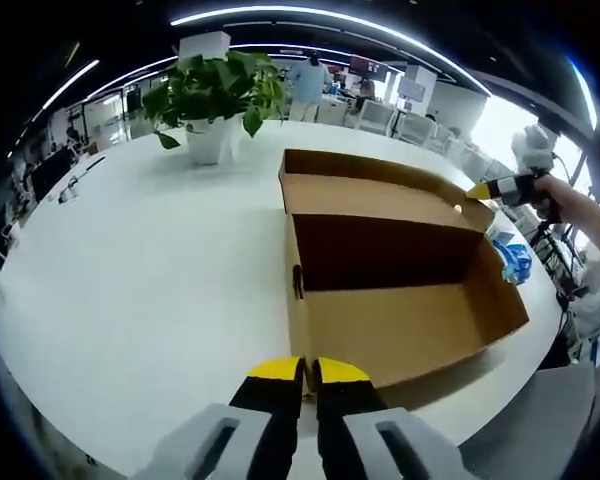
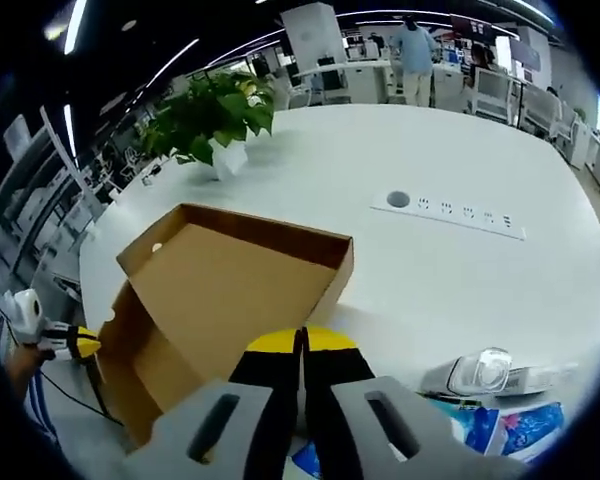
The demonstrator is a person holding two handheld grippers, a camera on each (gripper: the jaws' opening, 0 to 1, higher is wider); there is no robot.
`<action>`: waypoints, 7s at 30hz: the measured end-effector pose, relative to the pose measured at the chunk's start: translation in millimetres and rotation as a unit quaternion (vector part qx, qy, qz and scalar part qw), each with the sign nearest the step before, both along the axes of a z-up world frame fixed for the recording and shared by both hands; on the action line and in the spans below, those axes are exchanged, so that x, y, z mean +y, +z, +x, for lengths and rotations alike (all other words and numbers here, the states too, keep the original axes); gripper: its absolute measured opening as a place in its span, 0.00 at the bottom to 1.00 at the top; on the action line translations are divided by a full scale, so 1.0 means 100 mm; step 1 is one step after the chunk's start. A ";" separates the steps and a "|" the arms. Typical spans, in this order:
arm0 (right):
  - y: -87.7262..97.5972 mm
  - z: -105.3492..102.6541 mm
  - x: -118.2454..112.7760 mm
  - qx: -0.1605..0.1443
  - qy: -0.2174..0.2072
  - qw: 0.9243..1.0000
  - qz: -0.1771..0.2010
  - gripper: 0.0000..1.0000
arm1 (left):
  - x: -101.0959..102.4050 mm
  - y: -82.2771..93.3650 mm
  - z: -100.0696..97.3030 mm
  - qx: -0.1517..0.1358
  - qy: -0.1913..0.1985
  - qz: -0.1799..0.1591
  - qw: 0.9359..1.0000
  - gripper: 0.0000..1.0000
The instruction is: Operate the shoe box by opening the lid, removing the specified soft item, and placing it in the target area until the item is outside and the box remains undamaged.
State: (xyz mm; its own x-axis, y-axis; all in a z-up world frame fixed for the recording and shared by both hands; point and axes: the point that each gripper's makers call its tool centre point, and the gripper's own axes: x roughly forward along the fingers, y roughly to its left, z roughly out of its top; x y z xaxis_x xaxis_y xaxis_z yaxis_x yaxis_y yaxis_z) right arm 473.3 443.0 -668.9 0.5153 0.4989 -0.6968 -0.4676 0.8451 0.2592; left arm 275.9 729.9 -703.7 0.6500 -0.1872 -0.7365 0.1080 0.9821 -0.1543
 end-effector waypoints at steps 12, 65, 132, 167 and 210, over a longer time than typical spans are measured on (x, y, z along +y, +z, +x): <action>0.21 -0.10 0.02 -0.035 0.008 0.999 0.017 0.00 | 0.00 0.00 0.00 -0.001 0.003 0.003 1.000 0.03; 0.45 -0.80 -0.03 -0.081 0.005 0.995 0.057 0.00 | -0.02 0.02 -0.03 -0.015 -0.001 -0.011 1.000 0.04; 0.28 -1.37 0.00 -0.151 0.048 0.985 0.065 0.07 | -0.02 1.15 0.29 -0.160 -0.081 0.028 0.983 0.15; 0.23 -1.91 0.12 -0.179 0.147 0.972 0.046 0.24 | -0.14 0.69 -0.09 -0.105 -0.127 0.042 0.985 0.23; -0.42 -2.04 0.18 -0.123 0.202 0.971 -0.015 0.33 | -0.20 -0.03 -0.22 -0.016 -0.164 0.036 0.986 0.31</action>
